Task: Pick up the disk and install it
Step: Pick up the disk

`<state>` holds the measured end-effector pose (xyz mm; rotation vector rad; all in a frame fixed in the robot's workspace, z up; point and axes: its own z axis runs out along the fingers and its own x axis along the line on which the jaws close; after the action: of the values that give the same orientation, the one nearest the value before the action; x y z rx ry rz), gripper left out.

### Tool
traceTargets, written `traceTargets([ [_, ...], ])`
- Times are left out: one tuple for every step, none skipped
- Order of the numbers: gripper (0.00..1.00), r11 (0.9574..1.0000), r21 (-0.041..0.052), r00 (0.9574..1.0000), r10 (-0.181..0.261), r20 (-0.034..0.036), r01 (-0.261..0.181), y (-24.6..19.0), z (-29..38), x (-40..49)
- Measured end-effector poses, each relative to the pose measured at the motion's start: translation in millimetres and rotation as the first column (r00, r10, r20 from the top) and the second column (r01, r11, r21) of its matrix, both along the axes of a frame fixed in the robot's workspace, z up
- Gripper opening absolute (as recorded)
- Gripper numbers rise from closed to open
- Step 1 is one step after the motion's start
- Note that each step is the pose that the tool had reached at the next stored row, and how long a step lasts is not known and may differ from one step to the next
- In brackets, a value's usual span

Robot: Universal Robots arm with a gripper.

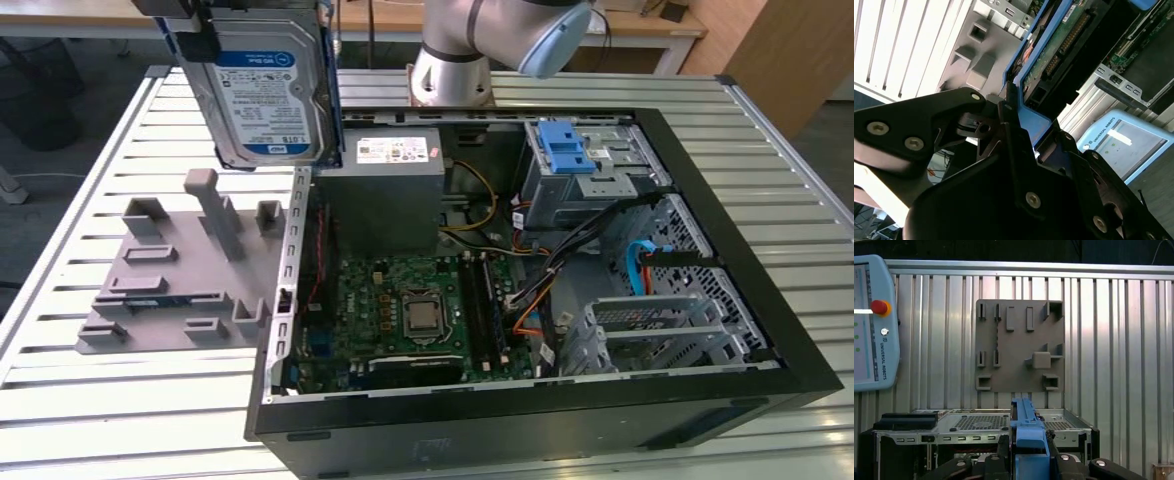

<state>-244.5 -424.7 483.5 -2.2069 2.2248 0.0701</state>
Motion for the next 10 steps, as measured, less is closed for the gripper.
traceTargets([
  [0.36,1.0,0.0,1.0,0.0,-0.0001,0.0,0.0,0.0,1.5],
  [0.36,1.0,0.0,1.0,0.0,0.0,0.0,-0.1,0.0,3.1],
  [0.36,1.0,0.0,1.0,0.0,0.0,0.0,-0.1,0.0,4.9],
  [0.36,1.0,0.0,1.0,0.0,0.0,0.0,-0.1,0.0,7.0],
  [0.36,1.0,0.0,1.0,0.0,-0.0001,0.0,-0.1,0.0,8.6],
  [0.36,1.0,0.0,1.0,0.0,0.0,0.0,-0.1,0.0,9.5],
  [0.36,1.0,0.0,1.0,0.0,0.0,0.0,-0.2,0.0,9.9],
  [0.36,1.0,0.0,1.0,0.0,0.0,0.0,-0.2,0.0,9.9],
  [0.36,1.0,0.0,1.0,0.0,0.0,0.0,-0.1,0.0,9.9],
  [0.36,1.0,0.0,1.0,0.0,0.0,0.0,-0.1,0.0,10.1],
])
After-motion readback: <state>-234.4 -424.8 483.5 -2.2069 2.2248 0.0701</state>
